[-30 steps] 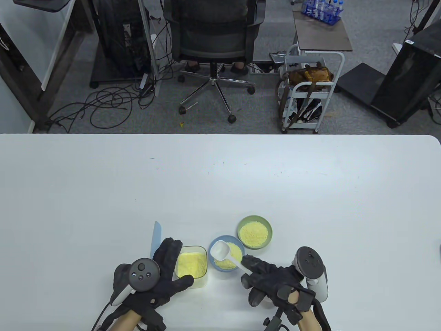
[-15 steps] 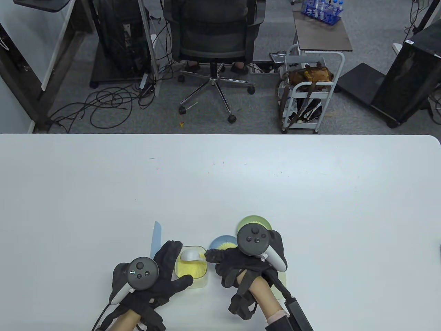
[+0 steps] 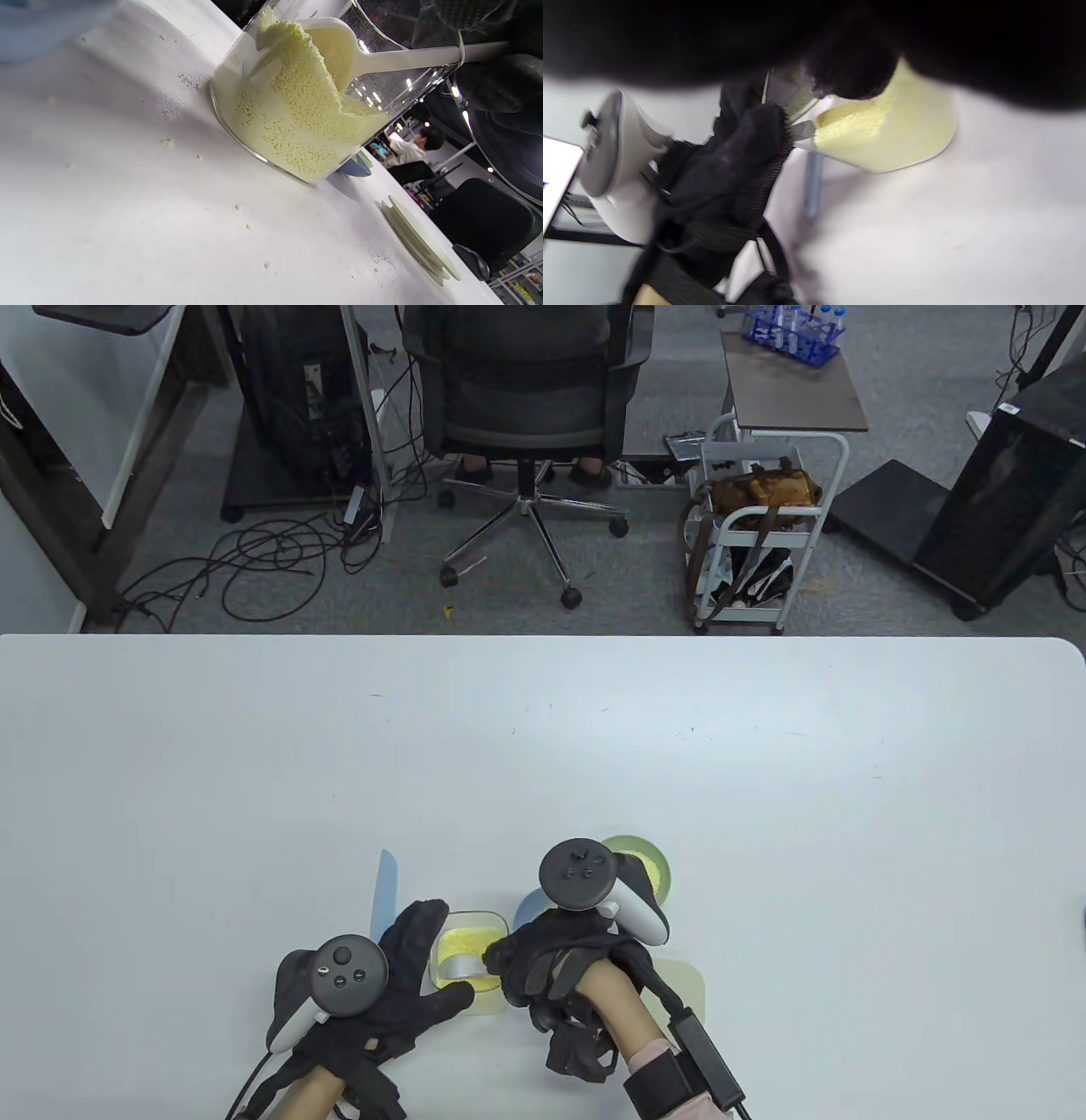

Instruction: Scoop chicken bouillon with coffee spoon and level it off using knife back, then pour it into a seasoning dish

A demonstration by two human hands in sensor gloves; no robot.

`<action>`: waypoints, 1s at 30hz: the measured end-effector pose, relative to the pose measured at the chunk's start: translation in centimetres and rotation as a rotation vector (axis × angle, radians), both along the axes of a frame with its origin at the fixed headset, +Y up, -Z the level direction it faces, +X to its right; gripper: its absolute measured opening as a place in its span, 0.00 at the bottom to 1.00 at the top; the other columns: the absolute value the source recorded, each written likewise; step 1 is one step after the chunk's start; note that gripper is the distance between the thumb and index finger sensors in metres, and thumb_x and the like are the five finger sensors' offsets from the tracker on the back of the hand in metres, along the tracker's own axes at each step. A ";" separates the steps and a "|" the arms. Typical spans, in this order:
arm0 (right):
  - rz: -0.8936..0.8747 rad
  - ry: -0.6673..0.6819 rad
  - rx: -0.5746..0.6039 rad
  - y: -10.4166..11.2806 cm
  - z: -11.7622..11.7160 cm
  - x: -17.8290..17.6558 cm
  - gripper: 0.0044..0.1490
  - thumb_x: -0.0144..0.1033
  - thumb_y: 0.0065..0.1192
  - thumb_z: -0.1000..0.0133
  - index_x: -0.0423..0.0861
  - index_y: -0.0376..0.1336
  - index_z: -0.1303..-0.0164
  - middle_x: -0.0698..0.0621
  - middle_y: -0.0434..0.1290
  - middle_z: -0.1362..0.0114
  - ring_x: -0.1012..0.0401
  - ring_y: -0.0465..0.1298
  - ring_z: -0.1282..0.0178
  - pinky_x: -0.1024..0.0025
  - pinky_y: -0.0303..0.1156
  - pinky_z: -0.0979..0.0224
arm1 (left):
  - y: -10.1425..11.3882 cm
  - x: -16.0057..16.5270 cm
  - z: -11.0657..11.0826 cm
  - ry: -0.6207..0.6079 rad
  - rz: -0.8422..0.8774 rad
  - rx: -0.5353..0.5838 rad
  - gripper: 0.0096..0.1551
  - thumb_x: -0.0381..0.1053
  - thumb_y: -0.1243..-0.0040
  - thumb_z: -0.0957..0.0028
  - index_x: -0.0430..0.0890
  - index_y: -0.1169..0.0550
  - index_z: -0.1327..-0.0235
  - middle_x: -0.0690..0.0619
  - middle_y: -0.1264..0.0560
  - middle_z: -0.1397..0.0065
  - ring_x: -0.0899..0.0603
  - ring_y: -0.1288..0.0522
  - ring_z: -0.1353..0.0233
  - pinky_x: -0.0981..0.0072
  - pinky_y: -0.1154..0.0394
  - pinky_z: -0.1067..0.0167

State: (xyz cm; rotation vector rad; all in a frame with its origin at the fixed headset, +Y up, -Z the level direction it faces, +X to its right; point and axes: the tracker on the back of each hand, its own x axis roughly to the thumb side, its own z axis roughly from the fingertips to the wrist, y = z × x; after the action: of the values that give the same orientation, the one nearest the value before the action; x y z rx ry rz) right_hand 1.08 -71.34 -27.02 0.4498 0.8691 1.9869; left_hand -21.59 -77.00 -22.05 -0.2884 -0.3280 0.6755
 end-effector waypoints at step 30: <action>-0.517 -0.153 -0.252 -3.9 1.1 4.0 0.27 0.22 0.58 0.51 0.25 0.59 0.46 0.28 0.77 0.68 0.72 0.82 0.92 0.69 0.85 0.83 | 0.0 -0.2 0.0 0.001 -0.006 -0.031 0.61 0.78 0.47 0.55 0.59 0.62 0.21 0.38 0.58 0.14 0.31 0.54 0.14 0.34 0.50 0.24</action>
State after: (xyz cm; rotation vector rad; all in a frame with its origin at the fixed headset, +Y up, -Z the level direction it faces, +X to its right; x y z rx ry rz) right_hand 5.13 -75.27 -25.91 0.3300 0.7967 1.3993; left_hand -21.77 -77.03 -22.01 -0.3182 -0.3159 0.6753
